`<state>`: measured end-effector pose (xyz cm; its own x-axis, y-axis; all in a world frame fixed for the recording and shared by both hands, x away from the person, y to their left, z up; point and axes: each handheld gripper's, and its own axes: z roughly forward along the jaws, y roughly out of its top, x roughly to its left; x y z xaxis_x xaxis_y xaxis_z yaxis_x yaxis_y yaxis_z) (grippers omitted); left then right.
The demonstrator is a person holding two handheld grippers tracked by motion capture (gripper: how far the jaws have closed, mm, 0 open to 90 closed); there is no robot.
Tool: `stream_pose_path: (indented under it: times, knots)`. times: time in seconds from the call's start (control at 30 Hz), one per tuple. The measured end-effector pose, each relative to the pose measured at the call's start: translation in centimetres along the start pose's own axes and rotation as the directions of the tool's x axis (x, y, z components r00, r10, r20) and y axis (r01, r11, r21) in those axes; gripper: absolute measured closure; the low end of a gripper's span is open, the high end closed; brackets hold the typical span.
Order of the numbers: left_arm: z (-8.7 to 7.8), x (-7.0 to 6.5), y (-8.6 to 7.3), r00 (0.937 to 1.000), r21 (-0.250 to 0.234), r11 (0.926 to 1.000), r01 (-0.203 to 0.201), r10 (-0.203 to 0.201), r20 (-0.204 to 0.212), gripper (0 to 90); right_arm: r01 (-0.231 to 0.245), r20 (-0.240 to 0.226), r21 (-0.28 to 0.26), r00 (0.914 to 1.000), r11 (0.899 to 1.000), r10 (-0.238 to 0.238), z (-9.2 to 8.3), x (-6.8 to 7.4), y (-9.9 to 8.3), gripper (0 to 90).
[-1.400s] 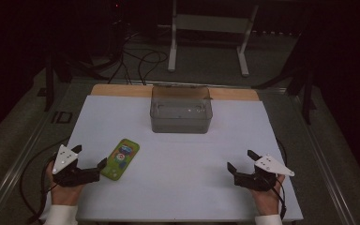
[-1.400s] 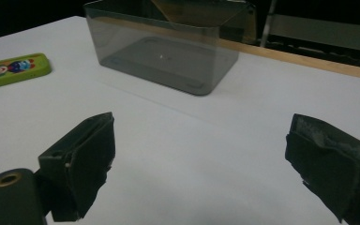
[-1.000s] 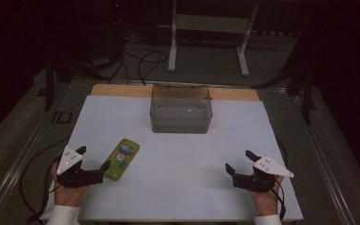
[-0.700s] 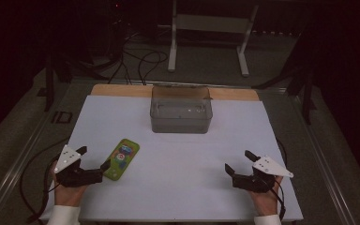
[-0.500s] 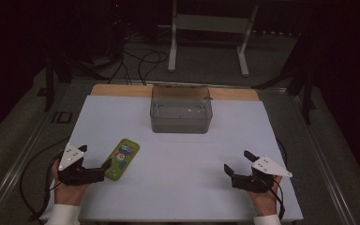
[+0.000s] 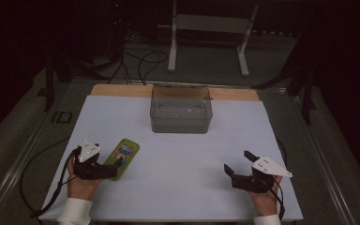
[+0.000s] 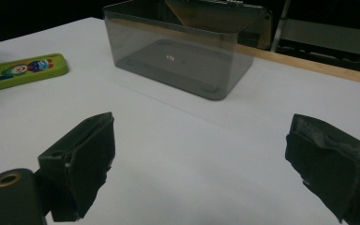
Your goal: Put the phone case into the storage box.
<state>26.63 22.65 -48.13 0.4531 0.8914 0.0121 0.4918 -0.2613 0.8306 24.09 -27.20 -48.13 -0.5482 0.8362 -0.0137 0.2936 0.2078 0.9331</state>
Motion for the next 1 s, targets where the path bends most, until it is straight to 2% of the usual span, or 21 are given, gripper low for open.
stream_pose_path:
  times: [0.1,0.2,0.3,0.47,0.5,0.63,0.67,0.83,0.93,1.0]
  knots:
    - [1.0,-0.4,0.0,0.9997,0.039,0.9990,-0.023,0.023,0.003,0.0,-0.002,0.000,0.001,1.0000,1.000,0.002,0.0,0.0,0.0,8.5]
    - [1.4,-0.7,-0.1,0.9995,0.053,0.9980,-0.033,0.033,0.001,0.0,0.000,-0.001,0.002,1.0000,1.000,0.000,0.0,0.0,0.0,8.5]
    - [2.2,-0.9,-0.4,0.9986,0.088,0.9947,-0.052,0.053,-0.002,0.0,0.002,-0.001,0.001,1.0000,1.000,-0.002,0.0,0.0,0.0,8.5]
    - [2.9,-0.8,-0.6,0.9986,0.117,0.9918,-0.052,0.052,-0.001,0.0,0.000,-0.003,0.001,1.0000,1.000,0.000,0.0,0.0,0.1,8.5]
    - [3.5,-0.7,-1.0,0.9986,0.145,0.9881,-0.052,0.053,-0.002,0.0,0.001,-0.004,-0.001,1.0000,1.000,-0.001,0.0,0.0,0.1,8.6]
    - [3.8,-0.6,-1.3,0.9986,0.163,0.9853,-0.052,0.054,-0.003,0.0,0.000,-0.003,-0.002,1.0000,1.000,0.000,0.0,0.0,0.1,8.5]
    - [4.1,-0.5,-1.5,0.9986,0.183,0.9819,-0.050,0.052,-0.007,0.0,-0.002,-0.003,-0.004,1.0000,1.000,0.002,-0.1,-0.1,0.1,8.6]
    - [4.4,-0.1,-2.3,0.9996,0.222,0.9748,-0.025,0.027,-0.008,0.0,-0.002,-0.002,-0.007,1.0000,1.000,0.002,-0.2,-0.1,0.2,8.5]
    - [4.4,-0.2,-2.5,0.9996,0.240,0.9704,-0.029,0.030,-0.001,0.0,-0.005,-0.001,-0.007,1.0000,1.000,0.005,-0.2,-0.2,0.2,8.6]
    - [4.5,-0.3,-2.7,0.9994,0.263,0.9643,-0.030,0.033,-0.008,0.0,-0.004,0.000,-0.007,1.0000,1.000,0.004,-0.2,-0.1,0.2,8.6]
